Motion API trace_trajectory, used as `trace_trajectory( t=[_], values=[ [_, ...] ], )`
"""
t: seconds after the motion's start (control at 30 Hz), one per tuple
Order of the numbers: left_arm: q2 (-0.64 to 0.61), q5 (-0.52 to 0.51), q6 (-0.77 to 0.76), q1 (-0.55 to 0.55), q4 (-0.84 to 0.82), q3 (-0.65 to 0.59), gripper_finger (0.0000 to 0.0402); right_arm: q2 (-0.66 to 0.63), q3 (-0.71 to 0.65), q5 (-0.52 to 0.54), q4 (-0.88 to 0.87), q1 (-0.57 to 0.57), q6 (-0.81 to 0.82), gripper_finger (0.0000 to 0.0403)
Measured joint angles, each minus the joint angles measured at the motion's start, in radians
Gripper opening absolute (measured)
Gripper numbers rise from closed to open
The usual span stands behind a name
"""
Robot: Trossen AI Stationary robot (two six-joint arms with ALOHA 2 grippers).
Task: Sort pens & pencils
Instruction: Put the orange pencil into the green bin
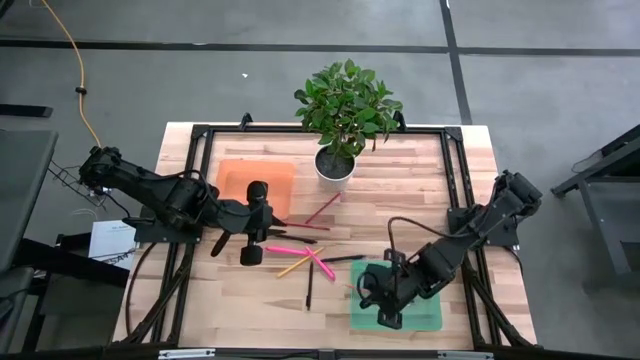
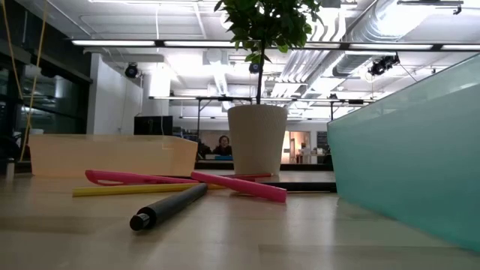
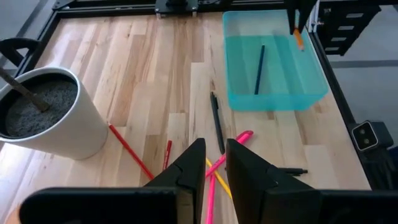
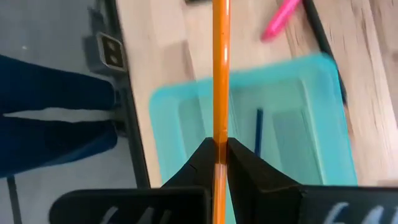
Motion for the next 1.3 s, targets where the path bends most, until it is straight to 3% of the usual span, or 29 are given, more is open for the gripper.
trace_trajectory(
  t=[0.3,0.53,0.9,1.13,1.3],
  values=[
    [0.000,0.037,0.000,0.000,-0.001,0.000,0.0051,0.000,-0.184,-0.028,0.094,0.071,0.212,0.0009],
    [0.000,0.041,0.019,0.000,-0.008,0.000,0.0051,0.000,-0.259,-0.093,0.155,0.049,0.298,0.0009],
    [0.000,0.040,0.027,0.000,-0.060,0.000,0.0051,0.000,-0.264,-0.136,0.097,-0.069,0.182,0.0009],
    [0.000,0.040,0.028,0.000,-0.063,0.000,0.0051,0.000,-0.264,-0.152,0.091,-0.077,0.140,0.0010],
    [0.000,0.039,0.043,0.000,-0.063,0.000,0.0051,0.000,-0.264,-0.161,0.091,-0.077,0.129,0.0033]
  ],
)
